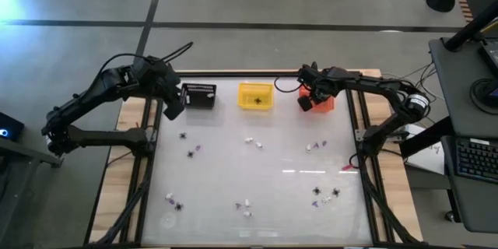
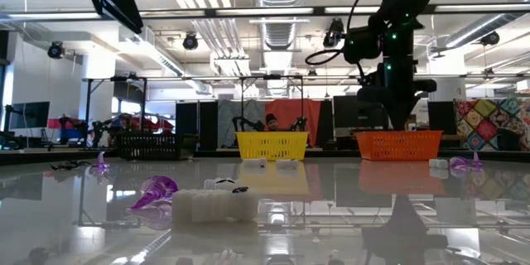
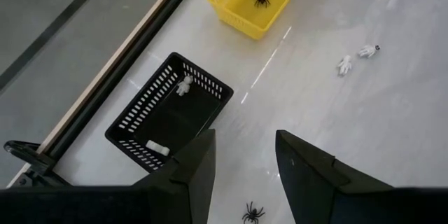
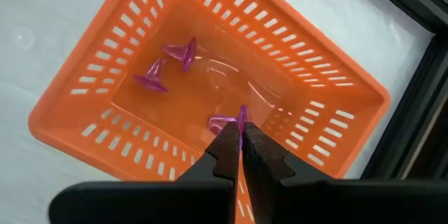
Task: Sort Halloween decoration
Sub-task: Put the purple witch hat toy into the orange basket, then put the black spider toy into the orange basket
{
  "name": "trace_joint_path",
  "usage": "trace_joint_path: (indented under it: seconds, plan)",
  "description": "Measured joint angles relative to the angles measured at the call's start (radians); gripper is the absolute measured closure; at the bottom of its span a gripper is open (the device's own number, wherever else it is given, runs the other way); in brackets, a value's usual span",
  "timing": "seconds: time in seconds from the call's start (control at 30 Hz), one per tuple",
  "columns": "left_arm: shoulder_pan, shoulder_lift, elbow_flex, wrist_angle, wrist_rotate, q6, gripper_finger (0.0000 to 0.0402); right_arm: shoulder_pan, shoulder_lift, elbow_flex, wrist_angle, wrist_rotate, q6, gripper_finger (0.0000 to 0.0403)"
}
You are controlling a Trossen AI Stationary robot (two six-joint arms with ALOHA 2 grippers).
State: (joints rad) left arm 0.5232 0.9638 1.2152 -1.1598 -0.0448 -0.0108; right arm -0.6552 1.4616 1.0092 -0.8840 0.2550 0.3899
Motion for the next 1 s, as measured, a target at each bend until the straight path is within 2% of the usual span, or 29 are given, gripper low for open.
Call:
trace_joint_path:
  seconds: [0.3,0.67,0.8,1.0]
  plan:
    - [0.0,0.0,0.0,0.0,0.0,0.001,0.0269,0.0,0.0,0.0,0.0,0.0,0.002,0.0387]
    - [0.0,0.0,0.0,-0.001,0.0,0.012,0.0269,0.0,-0.005,0.004,-0.007,-0.006,0.002,0.0303]
    - [0.0,0.0,0.0,-0.008,0.0,0.013,0.0269,0.001,-0.015,0.064,-0.049,-0.047,0.002,0.0288]
    - [0.0,0.0,0.0,-0.008,0.0,0.039,0.0269,0.011,-0.016,0.212,-0.186,-0.054,0.001,0.0277]
